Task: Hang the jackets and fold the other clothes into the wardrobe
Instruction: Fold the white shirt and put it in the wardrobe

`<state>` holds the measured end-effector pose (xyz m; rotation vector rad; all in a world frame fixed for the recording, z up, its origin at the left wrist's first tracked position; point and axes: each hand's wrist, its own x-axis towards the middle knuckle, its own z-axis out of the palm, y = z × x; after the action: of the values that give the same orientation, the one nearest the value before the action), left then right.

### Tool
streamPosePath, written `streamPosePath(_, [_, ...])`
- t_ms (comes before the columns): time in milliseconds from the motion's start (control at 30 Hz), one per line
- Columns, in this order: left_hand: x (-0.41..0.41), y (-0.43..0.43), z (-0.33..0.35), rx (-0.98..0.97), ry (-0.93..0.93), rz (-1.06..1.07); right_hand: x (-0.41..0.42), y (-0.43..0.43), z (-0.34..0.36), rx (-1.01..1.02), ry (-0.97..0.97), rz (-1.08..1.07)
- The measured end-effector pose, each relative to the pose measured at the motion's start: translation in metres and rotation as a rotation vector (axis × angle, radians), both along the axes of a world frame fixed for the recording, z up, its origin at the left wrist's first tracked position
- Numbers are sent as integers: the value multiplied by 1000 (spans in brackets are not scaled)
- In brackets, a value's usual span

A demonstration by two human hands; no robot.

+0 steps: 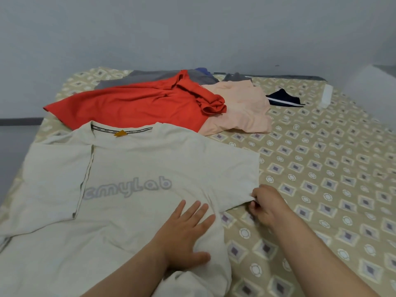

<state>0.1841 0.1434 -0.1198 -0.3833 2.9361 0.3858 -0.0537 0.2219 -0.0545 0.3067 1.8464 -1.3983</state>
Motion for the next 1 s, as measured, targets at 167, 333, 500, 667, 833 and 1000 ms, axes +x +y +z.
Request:
streamPosePath(167, [16,10,12,159,21,65,18,-20,29,-109,105,1])
streamPosePath(333, [31,16,17,518,137,309,91,-68,33,-70,745,563])
streamPosePath(500, [30,13,18,267,46,101,147,-73,-1,57,875,1278])
streamPosePath(667, [30,14,7,350,43,182,92,-25,-8,158,1171,902])
streamPosePath(833, [33,18,4,496,278,368,65,6,-40,526,1281,1128])
streamPosePath(1000, [29,2,24,609,710,830,62,3,-51,531,1353,1092])
